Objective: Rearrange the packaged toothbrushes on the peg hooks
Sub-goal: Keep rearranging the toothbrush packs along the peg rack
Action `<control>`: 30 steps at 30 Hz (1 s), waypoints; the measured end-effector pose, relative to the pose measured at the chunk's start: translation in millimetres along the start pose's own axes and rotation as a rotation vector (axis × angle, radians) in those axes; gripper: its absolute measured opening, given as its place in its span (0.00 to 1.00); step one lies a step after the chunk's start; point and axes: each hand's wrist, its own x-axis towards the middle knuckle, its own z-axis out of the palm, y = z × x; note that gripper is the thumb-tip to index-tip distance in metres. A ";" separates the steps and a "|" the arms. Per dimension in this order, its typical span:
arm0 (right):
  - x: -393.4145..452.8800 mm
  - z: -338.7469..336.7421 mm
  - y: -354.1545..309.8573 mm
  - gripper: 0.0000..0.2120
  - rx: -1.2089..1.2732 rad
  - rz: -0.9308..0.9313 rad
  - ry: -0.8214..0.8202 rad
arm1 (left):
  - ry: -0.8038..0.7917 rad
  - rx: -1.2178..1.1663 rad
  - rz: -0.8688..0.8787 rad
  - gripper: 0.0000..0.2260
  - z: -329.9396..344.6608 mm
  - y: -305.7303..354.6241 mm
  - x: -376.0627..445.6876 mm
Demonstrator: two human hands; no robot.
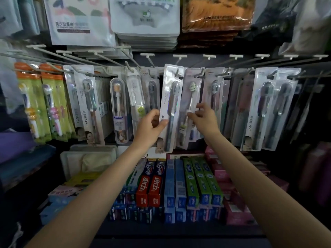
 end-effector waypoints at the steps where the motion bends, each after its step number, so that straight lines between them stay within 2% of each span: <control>1: -1.4 -1.4 1.0 0.17 -0.008 -0.022 0.043 | 0.005 0.028 0.004 0.09 -2.8 -0.7 0.7; 5: -8.0 -20.7 3.7 0.15 -0.051 -0.095 0.125 | 0.024 0.051 0.019 0.05 -11.3 -4.7 2.6; 8: -6.5 -43.0 2.2 0.13 -0.063 -0.162 0.184 | 0.024 0.034 0.015 0.07 -10.8 -6.2 2.1; 12: 2.4 -64.8 -0.5 0.14 -0.214 -0.230 0.088 | 0.041 0.054 0.041 0.08 -5.8 -8.0 2.0; 16: 10.4 -77.5 -3.3 0.15 -0.243 -0.223 0.020 | 0.045 0.022 0.051 0.06 -3.2 -6.0 0.3; 20: 10.6 -83.8 -13.8 0.15 -0.394 -0.281 -0.080 | 0.034 -0.001 0.044 0.05 -2.2 -6.3 -0.5; 24: 3.1 -84.1 -13.8 0.16 -0.507 -0.301 -0.060 | 0.042 0.003 0.045 0.05 -1.1 -7.4 -0.5; 27: -5.6 -83.0 -4.3 0.13 -0.378 -0.265 -0.017 | 0.039 -0.001 0.047 0.06 -1.6 -8.6 -1.1; 30: -13.0 -83.2 1.1 0.12 -0.172 -0.163 -0.062 | 0.037 -0.004 0.046 0.07 -0.8 -9.3 -1.3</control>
